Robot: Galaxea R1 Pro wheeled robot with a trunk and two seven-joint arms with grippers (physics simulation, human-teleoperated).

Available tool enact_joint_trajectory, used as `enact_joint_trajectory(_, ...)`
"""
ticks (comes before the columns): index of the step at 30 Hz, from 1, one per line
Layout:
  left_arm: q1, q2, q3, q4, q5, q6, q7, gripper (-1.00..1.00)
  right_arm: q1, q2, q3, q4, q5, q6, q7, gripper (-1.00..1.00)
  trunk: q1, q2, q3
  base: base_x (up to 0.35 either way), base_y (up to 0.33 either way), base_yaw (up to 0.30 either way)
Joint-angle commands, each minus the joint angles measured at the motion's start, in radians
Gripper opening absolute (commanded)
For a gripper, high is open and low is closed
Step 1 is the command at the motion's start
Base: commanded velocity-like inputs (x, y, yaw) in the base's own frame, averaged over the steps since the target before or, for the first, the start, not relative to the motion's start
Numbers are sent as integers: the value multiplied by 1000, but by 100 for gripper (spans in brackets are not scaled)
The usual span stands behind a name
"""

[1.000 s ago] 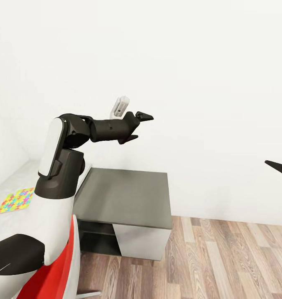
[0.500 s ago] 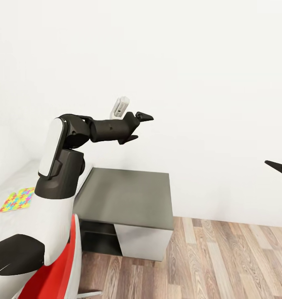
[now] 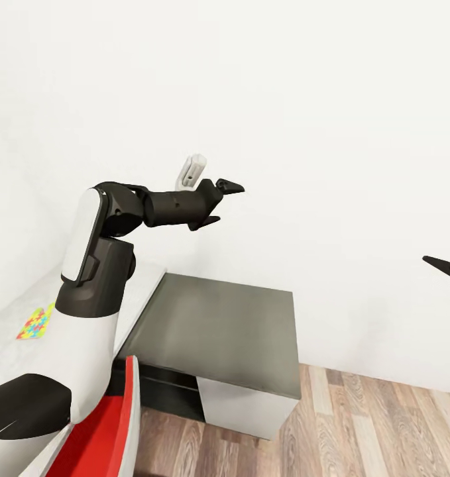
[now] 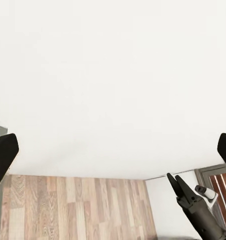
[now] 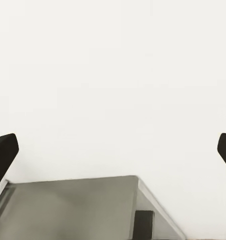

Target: Put all the toys in the child's room - the three board games (two on the bed and one on the table), the two jigsaw puzzles on the table, and the tennis ball on the table - inside the toy box on the table in the child's room.

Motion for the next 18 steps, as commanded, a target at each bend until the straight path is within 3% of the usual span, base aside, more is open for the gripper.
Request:
enact_joint_trajectory(1,-2,-1,1,0,8,2,10,100,-1,0,-2,0,7,5,9,100,1,-2,-2,315,0,70)
enact_joint_trajectory(9,-2,-2,0,0,8,2,11,100,-1,-1,-2,0,7,5,9,100,1,-2,-2,302,0,35)
enact_joint_trajectory(18,-1,-1,-2,0,8,2,12,100,-1,-1,-2,0,7,5,10,100,1,-2,-2,99,0,7)
